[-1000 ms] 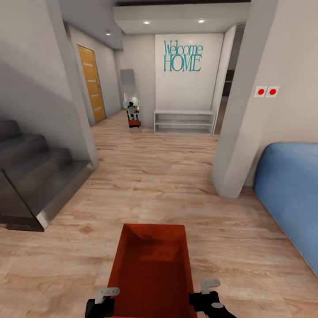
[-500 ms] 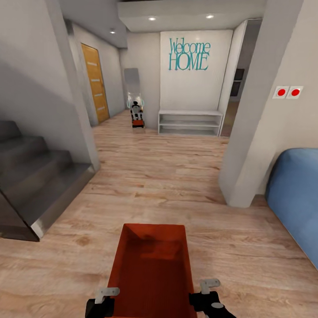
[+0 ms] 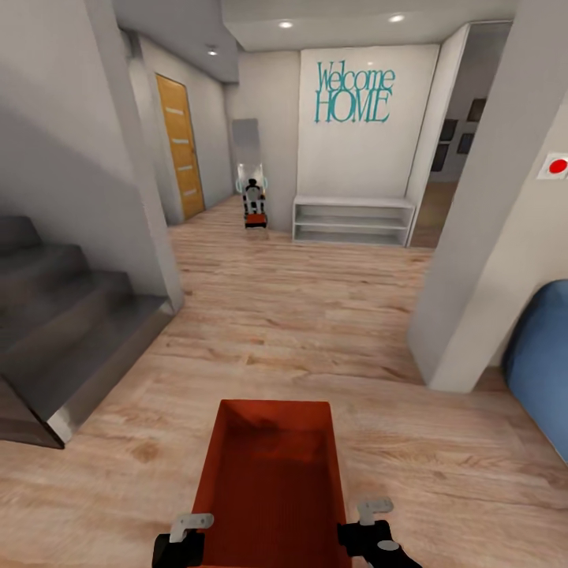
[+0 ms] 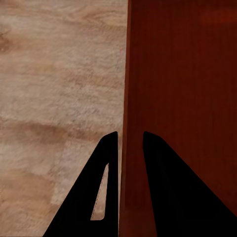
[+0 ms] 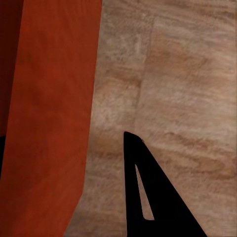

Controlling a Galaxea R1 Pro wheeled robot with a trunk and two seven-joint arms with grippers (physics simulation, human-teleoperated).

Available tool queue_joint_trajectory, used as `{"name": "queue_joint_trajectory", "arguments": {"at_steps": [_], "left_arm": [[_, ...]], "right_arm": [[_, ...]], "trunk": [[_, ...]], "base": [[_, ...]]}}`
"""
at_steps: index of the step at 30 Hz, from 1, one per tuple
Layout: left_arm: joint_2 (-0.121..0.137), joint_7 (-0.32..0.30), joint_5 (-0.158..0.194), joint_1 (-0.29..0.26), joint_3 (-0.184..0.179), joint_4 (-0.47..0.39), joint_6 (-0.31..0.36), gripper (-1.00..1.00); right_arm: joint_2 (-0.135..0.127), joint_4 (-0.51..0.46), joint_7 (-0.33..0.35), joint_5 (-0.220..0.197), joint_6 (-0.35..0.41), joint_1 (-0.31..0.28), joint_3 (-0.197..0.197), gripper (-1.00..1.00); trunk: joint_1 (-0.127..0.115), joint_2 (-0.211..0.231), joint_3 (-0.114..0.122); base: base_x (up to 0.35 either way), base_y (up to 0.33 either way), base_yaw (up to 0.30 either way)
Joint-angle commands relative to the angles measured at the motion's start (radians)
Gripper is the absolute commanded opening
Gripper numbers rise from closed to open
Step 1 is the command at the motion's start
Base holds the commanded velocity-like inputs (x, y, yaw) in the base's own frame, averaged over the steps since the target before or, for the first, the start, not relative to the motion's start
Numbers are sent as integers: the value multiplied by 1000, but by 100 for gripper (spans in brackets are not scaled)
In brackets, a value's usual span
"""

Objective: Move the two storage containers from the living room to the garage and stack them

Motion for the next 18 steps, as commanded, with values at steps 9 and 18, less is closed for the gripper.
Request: {"name": "queue_joint_trajectory", "arguments": {"at_steps": [9, 18], "left_arm": [[1, 16, 0, -1, 8, 0, -4, -100], [1, 16, 0, -1, 8, 0, -4, -100]], "right_arm": [[-1, 1, -10, 4, -2, -1, 4, -100], [-1, 1, -10, 4, -2, -1, 4, -100]], "trunk": [[0, 0, -2], [0, 0, -2]], "base": [[344, 0, 23], [344, 0, 1]]}}
